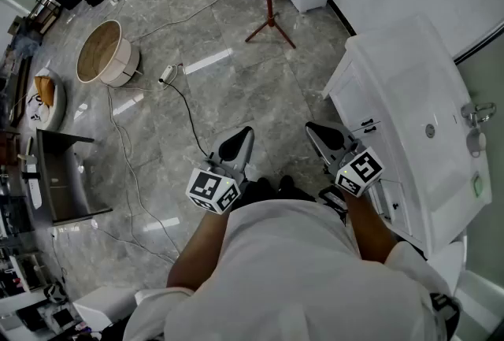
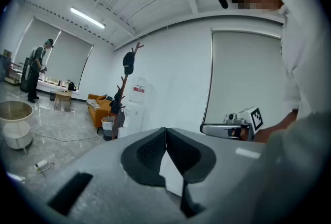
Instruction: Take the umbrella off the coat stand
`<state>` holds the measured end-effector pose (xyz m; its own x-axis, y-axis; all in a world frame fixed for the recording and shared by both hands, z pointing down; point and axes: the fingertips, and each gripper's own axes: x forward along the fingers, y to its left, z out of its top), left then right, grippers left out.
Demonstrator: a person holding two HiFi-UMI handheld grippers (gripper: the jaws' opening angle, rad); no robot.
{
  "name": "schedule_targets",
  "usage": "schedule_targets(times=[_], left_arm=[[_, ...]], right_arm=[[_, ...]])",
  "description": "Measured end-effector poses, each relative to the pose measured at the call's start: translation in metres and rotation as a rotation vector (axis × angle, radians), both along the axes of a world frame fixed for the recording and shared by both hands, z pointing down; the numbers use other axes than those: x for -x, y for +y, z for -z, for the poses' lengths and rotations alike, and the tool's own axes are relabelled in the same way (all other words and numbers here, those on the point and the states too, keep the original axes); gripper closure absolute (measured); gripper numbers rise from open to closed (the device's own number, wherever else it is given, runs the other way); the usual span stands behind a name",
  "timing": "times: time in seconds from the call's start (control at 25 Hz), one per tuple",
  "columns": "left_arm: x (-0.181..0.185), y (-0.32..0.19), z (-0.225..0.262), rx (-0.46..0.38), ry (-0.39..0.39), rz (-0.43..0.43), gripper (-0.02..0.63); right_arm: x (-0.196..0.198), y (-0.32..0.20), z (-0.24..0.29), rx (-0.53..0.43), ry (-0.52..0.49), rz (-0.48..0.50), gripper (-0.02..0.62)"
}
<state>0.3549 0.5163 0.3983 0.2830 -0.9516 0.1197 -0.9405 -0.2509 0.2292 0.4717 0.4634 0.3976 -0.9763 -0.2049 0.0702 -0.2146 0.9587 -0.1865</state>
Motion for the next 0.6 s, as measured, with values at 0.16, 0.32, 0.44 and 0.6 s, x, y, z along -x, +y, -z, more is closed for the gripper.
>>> schedule_targets(times=[0.16,0.32,0.44,0.6], left_arm=[[0.005,0.002,-0.001,0.006,0.001,0.009,0.591],[0.011,0.006,0.001,0.005,0.001,0.023,0.591],[0.022,0.01,-0.003,0.015,0.01,0.043,0.591],[0.043,0.009,-0.018,0.034,0.065,0.072,0.591]], right_arm=[[0.005,0.001,-0.001,0.015,-0.006,0.011,0.584],[0.01,0.005,0.002,0.037,-0.049,0.041,0.583],[0.016,0.004,0.001,0.043,-0.065,0.051,0.583],[0.024,-0.008,-0.008,0.054,-0.044,0.027,0.583]])
